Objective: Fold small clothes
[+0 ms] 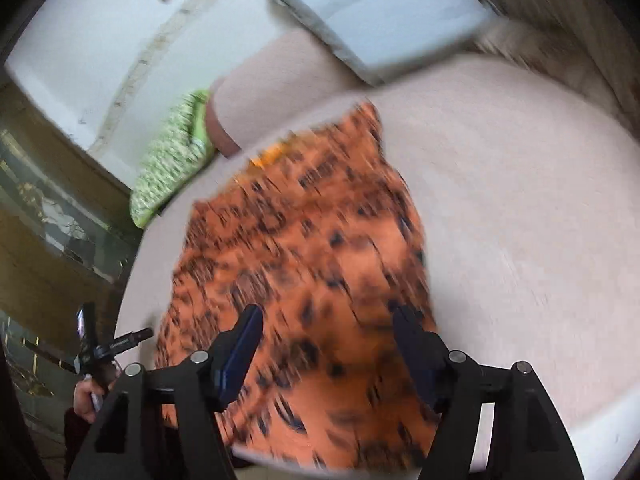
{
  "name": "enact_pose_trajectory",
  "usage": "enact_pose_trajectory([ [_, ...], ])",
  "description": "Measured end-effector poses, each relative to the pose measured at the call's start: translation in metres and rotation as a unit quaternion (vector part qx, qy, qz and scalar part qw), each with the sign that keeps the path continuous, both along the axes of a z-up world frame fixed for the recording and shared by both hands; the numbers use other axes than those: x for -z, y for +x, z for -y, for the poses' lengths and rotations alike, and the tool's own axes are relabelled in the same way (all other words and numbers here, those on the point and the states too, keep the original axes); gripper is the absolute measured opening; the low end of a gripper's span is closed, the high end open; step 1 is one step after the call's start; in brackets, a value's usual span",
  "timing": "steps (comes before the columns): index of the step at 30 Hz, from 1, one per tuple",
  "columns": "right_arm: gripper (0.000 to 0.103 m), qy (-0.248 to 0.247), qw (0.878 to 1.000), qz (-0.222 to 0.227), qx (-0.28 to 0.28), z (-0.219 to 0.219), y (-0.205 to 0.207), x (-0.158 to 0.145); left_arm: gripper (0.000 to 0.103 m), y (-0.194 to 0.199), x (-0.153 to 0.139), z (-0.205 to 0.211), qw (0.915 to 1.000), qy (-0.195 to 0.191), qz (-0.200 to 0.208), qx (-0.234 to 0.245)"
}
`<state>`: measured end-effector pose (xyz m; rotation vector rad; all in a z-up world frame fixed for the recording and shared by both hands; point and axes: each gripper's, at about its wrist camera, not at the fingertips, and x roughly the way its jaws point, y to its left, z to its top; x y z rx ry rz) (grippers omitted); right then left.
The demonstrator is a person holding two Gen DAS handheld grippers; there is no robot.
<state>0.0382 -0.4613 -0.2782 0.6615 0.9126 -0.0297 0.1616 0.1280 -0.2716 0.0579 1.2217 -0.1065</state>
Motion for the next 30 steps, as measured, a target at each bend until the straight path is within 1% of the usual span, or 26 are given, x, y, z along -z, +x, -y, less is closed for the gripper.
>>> enact_pose_trajectory([
  [3,0.071,0.039,0.998,-0.048,0.014,0.009,-0.015,0.022,0.087,-0.022,0.002,-0.014,0.9994,-0.019,-0.029,0.010],
  [5,0.071,0.054,0.996,-0.066,0.017,0.011,-0.023,0.032,0.087,-0.029,0.004,-0.020,0.9989,-0.012,-0.045,0.006],
  [6,0.071,0.054,0.996,-0.076,0.018,0.009,-0.026,0.036,0.087,-0.033,0.004,-0.023,0.9987,-0.014,-0.049,0.004],
  [9,0.071,0.044,0.994,-0.100,0.024,0.005,-0.026,0.048,0.087,-0.040,0.001,-0.027,0.9973,-0.038,-0.060,0.019],
  [11,0.071,0.020,0.992,-0.121,0.035,0.003,-0.027,0.056,0.087,-0.045,0.002,-0.028,0.9966,-0.029,-0.070,0.032],
  [12,0.071,0.000,0.990,-0.138,0.038,0.002,-0.026,0.061,0.087,-0.048,0.004,-0.028,0.9964,-0.025,-0.072,0.037],
  [13,0.070,-0.018,0.987,-0.156,0.036,0.000,-0.025,0.066,0.087,-0.050,0.007,-0.026,0.9960,-0.021,-0.076,0.042],
  [15,0.071,-0.033,0.982,-0.183,0.030,-0.005,-0.021,0.073,0.087,-0.055,0.015,-0.026,0.9945,-0.018,-0.092,0.047],
  [16,0.070,-0.048,0.981,-0.186,0.028,-0.009,-0.020,0.073,0.087,-0.057,0.018,-0.025,0.9937,-0.020,-0.098,0.050],
  [18,0.065,-0.056,0.980,-0.189,0.006,-0.019,-0.020,0.073,0.087,-0.059,0.024,-0.021,0.9920,-0.025,-0.104,0.067],
  [19,0.058,-0.050,0.981,-0.188,-0.008,-0.025,-0.023,0.073,0.086,-0.058,0.027,-0.019,0.9915,-0.020,-0.105,0.074],
  [20,0.049,-0.048,0.981,-0.189,-0.016,-0.029,-0.025,0.074,0.086,-0.060,0.030,-0.018,0.9913,-0.013,-0.103,0.081],
  [21,0.042,-0.054,0.980,-0.190,-0.026,-0.034,-0.029,0.073,0.085,-0.062,0.030,-0.017,0.9911,-0.008,-0.099,0.089],
  [22,0.032,-0.063,0.979,-0.190,-0.033,-0.037,-0.032,0.073,0.083,-0.064,0.030,-0.015,0.9911,-0.008,-0.094,0.094],
  [23,0.024,-0.062,0.980,-0.188,-0.037,-0.037,-0.035,0.073,0.077,-0.067,0.029,-0.013,0.9910,-0.010,-0.091,0.098],
  [24,0.021,-0.057,0.980,-0.187,-0.038,-0.037,-0.037,0.072,0.070,-0.069,0.028,-0.014,0.9912,-0.012,-0.089,0.097],
  [25,0.019,-0.051,0.980,-0.187,-0.037,-0.036,-0.039,0.072,0.065,-0.067,0.026,-0.008,0.9916,-0.013,-0.088,0.094],
  [26,0.019,-0.045,0.981,-0.188,-0.035,-0.036,-0.040,0.073,0.054,-0.070,0.023,-0.008,0.9915,-0.016,-0.087,0.096],
  [27,0.019,-0.043,0.980,-0.189,-0.035,-0.036,-0.041,0.073,0.047,-0.070,0.019,-0.002,0.9907,-0.018,-0.087,0.103],
  [29,0.020,-0.041,0.980,-0.194,-0.034,-0.033,-0.039,0.074,0.046,-0.072,0.016,0.008,0.9888,-0.012,-0.090,0.118],
  [30,0.022,-0.038,0.979,-0.198,-0.031,-0.033,-0.039,0.075,0.049,-0.071,0.019,0.014,0.9887,-0.005,-0.088,0.121],
])
